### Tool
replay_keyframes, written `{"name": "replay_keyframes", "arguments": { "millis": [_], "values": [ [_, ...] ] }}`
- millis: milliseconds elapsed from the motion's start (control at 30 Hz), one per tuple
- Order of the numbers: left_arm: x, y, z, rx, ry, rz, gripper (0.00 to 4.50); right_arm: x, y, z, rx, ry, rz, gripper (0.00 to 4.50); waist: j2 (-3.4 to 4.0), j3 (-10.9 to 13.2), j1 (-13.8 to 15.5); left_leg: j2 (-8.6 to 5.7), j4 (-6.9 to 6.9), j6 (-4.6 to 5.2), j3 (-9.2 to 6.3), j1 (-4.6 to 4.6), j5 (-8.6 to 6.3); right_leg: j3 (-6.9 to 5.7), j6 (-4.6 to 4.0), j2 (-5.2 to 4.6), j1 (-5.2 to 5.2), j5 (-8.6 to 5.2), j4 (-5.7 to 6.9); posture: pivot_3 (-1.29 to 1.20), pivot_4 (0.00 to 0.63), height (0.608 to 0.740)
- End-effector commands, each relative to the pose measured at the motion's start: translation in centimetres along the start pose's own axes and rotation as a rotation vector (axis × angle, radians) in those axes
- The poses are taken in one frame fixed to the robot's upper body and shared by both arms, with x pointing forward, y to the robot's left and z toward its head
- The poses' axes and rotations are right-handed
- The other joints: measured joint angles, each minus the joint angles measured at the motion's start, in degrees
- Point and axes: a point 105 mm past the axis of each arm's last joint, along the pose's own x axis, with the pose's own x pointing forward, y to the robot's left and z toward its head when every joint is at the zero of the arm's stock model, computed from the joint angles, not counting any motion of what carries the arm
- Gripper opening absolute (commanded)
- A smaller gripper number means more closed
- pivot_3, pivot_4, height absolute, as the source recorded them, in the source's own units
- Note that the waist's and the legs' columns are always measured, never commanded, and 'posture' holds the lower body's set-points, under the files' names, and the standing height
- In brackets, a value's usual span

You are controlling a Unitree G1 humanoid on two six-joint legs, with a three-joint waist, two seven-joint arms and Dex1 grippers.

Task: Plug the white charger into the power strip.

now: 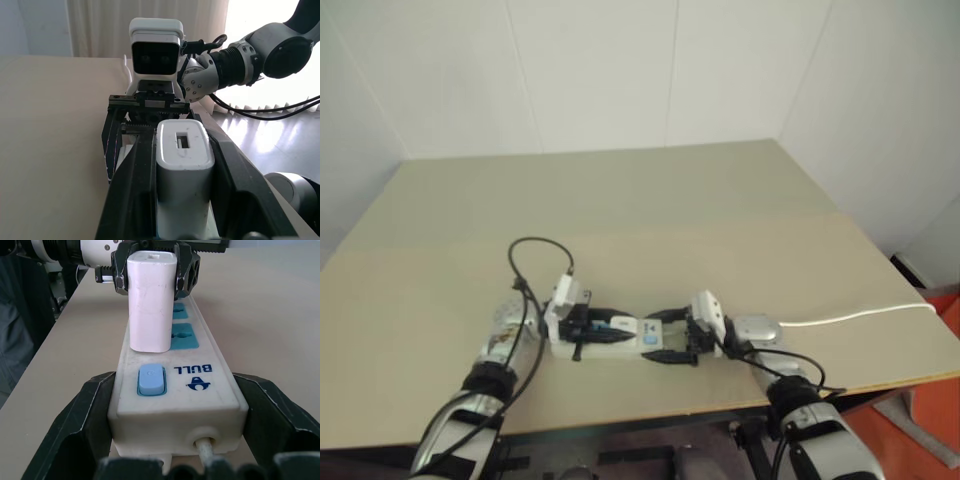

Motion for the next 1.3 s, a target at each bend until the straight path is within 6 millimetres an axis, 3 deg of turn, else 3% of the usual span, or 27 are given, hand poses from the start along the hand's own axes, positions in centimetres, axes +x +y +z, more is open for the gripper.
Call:
{"name": "replay_keyframes", "arguments": {
  "millis": [33,500,533,833,967,1133,1300],
  "values": [
    [-2.5,-1.4,-4.0,-0.138,0.162,0.049,1.03,0.3,0.2,0.4,-0.042,0.002,0.032,3.39,0.0,0.0,-0.01,0.0,-0.01,0.01,0.0,0.04,0.0,0.0,-0.01,0.0,0.03,-0.01,0.01,0.0,0.15,0.74],
    [-2.8,-1.5,-4.6,-0.152,0.205,0.049,1.03,0.4,0.0,0.4,-0.048,0.002,0.029,3.39,-0.01,-0.09,-0.01,0.07,-0.02,0.01,-0.01,0.12,0.0,0.0,-0.02,0.07,0.09,-0.02,0.04,0.0,0.15,0.74],
    [-2.8,-1.5,-4.6,-0.147,0.201,0.045,1.75,0.4,0.0,0.4,-0.049,0.001,0.029,3.39,0.02,-0.11,-0.05,0.08,-0.02,0.01,-0.01,0.12,0.0,0.0,-0.02,0.07,0.09,-0.02,0.04,0.0,0.15,0.74],
    [-2.8,-1.6,-4.5,-0.156,0.19,0.047,4.46,0.4,0.0,0.4,-0.048,-0.001,0.027,3.39,0.61,-0.47,0.25,0.03,-0.05,0.01,0.02,0.12,-0.01,0.05,0.41,0.04,0.11,-0.29,0.01,0.0,0.15,0.74],
    [-2.6,-1.2,-3.1,-0.146,0.125,0.055,4.46,0.4,0.0,0.3,-0.047,0.001,0.029,3.39,0.64,-0.48,0.21,0.03,-0.05,0.01,0.02,0.11,-0.01,0.05,0.43,0.04,0.11,-0.3,0.01,0.0,0.15,0.74],
    [-2.7,-2.4,-1.6,-0.099,0.143,-0.019,4.46,0.4,0.0,0.3,-0.047,0.004,0.032,3.39,0.63,-0.48,0.14,0.04,-0.05,0.02,0.01,0.07,-0.01,0.05,0.44,0.04,0.06,-0.31,0.0,0.0,0.15,0.74],
    [-4.4,-2.7,1.2,-0.038,0.154,-0.02,4.46,0.2,0.0,0.3,-0.043,0.005,0.037,3.39,0.47,-0.29,0.2,0.05,-0.07,0.02,-0.01,0.03,-0.02,0.03,0.43,0.03,0.0,-0.32,-0.01,0.0,0.15,0.74]
  ]
}}
